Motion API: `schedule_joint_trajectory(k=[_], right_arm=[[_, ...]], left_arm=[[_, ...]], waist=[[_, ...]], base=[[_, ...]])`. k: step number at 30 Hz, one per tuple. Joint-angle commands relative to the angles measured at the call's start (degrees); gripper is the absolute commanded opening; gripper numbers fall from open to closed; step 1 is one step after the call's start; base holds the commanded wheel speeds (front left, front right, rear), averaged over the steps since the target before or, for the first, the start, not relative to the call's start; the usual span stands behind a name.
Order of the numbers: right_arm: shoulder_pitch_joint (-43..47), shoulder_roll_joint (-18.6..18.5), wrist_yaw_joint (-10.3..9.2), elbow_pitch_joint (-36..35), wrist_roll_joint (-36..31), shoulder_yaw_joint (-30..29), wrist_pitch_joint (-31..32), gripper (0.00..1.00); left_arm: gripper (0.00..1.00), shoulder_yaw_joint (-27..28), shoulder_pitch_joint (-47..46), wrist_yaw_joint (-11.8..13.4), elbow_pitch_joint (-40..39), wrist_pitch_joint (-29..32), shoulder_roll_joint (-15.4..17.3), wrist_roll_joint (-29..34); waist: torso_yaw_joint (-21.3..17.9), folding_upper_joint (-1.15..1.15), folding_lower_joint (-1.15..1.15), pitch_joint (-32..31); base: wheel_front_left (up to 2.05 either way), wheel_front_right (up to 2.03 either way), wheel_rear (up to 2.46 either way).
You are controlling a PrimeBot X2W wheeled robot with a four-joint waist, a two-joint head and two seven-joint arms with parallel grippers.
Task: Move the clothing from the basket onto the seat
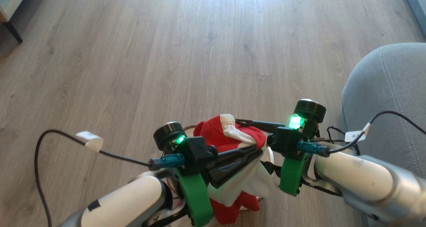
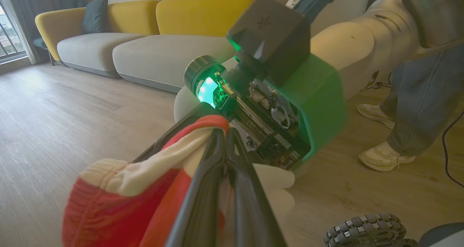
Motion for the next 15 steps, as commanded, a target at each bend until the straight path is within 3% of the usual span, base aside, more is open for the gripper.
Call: schedule_joint_trajectory(k=[1,2,3,4,5,13,15], right_arm=[[-1.37,-0.63,-0.02,-1.43,-0.30,-0.57,-0.56,1.00],[-1.41,-0.58,-0.02,-1.47,-0.39,-0.39,-0.60,1.00],[-1.19,-0.46,-0.02,-1.36,0.02,-0.25,-0.63,0.75],[-0.99,-0.37,-0.02,-1.36,0.33,-0.05,-0.65,0.29],[-0.72,-0.29,-0.02,-1.35,0.72,0.11,-0.67,0.00],[1.22,-0.71,-0.02,-0.80,2.18,0.80,-0.75,0.00],[1.43,-1.01,-0.02,-0.55,2.54,0.84,-0.78,0.00]], left_arm=[[0.00,1.75,-4.06,-0.08,-1.45,-1.00,1.16,-0.53],[0.00,1.40,-4.43,-0.08,-1.11,-1.38,1.19,-0.86],[0.00,1.31,-4.74,-0.08,-0.63,-1.78,1.18,-1.05],[0.00,1.19,-5.03,-0.08,-0.14,-2.10,1.16,-1.14],[0.00,1.26,-5.17,-0.08,0.33,-2.50,1.06,-1.35],[0.00,1.78,-5.26,0.62,4.09,-4.41,1.25,-0.98],[0.21,1.77,-5.20,1.15,5.30,-4.98,1.41,-0.28]], waist=[[0.07,0.00,0.00,0.03],[0.11,0.00,0.00,0.06],[0.16,0.00,0.00,0.06],[0.20,0.00,0.00,0.05],[0.22,0.00,0.00,0.06],[-0.32,0.00,0.00,0.28],[-0.79,0.00,0.00,0.41]], base=[[0.00,0.00,0.00],[0.00,0.00,0.00],[0.00,0.00,0.00],[0.00,0.00,0.00],[0.00,0.00,0.00],[0.00,0.00,0.00],[0.00,0.00,0.00]])
